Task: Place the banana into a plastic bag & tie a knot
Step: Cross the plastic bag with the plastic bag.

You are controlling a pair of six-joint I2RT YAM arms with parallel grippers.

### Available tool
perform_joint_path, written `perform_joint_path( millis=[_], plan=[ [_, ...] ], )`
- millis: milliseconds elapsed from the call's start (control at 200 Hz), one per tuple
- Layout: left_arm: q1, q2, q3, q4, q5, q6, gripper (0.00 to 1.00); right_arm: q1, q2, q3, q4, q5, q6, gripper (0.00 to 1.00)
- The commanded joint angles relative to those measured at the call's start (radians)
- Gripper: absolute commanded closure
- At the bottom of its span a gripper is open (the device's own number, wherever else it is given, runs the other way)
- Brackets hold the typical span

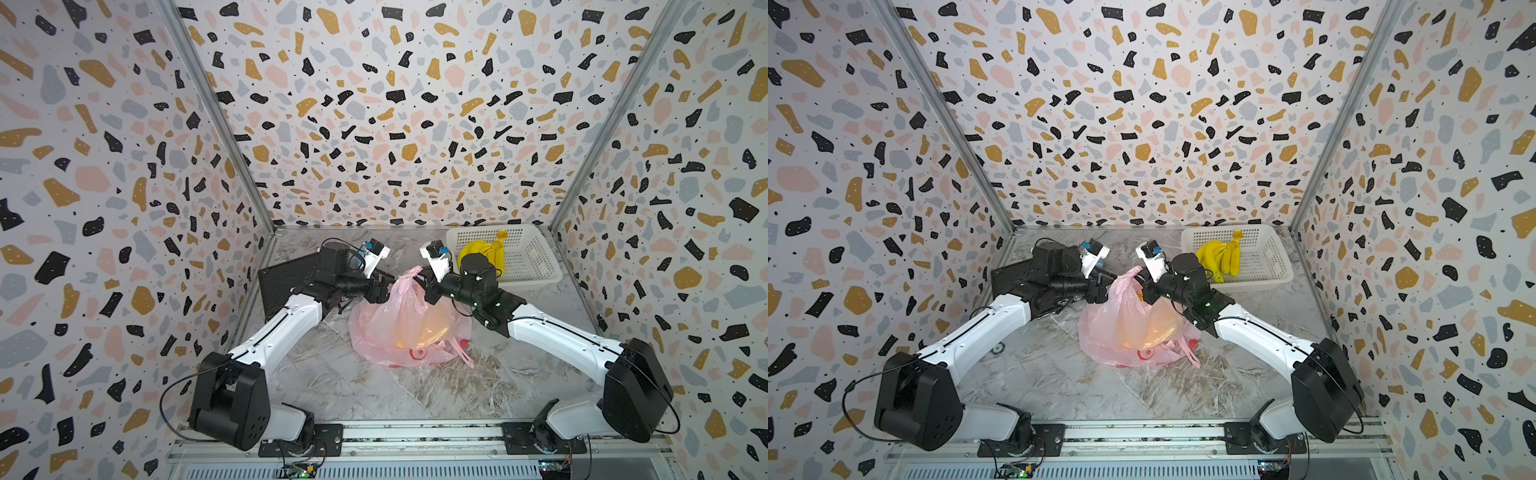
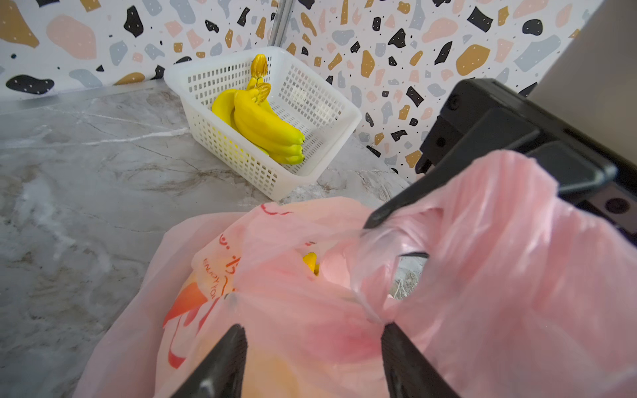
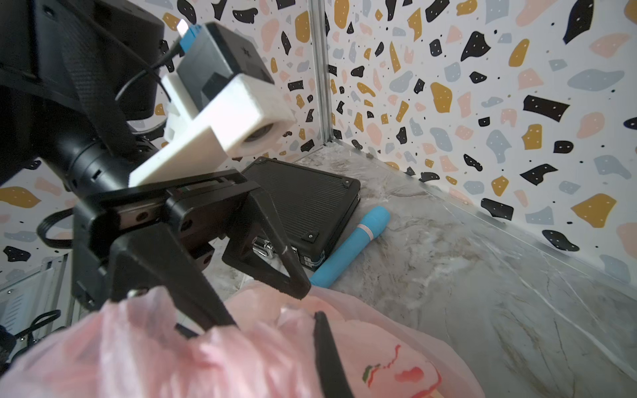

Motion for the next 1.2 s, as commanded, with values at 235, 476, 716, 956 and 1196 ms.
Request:
perform_joint_path(
  millis=[235, 476, 716, 956, 1196],
  plan=[
    [-0.005, -0.105, -0.158, 0.294, 0.016, -0.151, 0.32, 0.004, 0.015, 0.010, 0.192, -0.087, 0.081, 1.00],
    [-0.058, -0.192, -0.371, 0.602, -0.109, -0.350, 0.29, 0.004, 0.030, -0.002, 0.289, -0.131, 0.116, 1.00],
    [-0.074, -0.220, -0.472, 0.700, -0.278, -0.422, 0.28, 0.004, 0.079, -0.011, 0.372, -0.245, 0.173, 1.00],
    [-0.073, -0.381, -0.549, 0.617, -0.426, -0.413, 0.21, 0.003, 0.156, -0.076, 0.642, -0.293, 0.305, 1.00],
    [-0.068, -0.565, -0.532, 0.347, -0.613, -0.397, 0.17, 0.004, 0.196, -0.061, 0.706, -0.293, 0.354, 1.00]
  ],
)
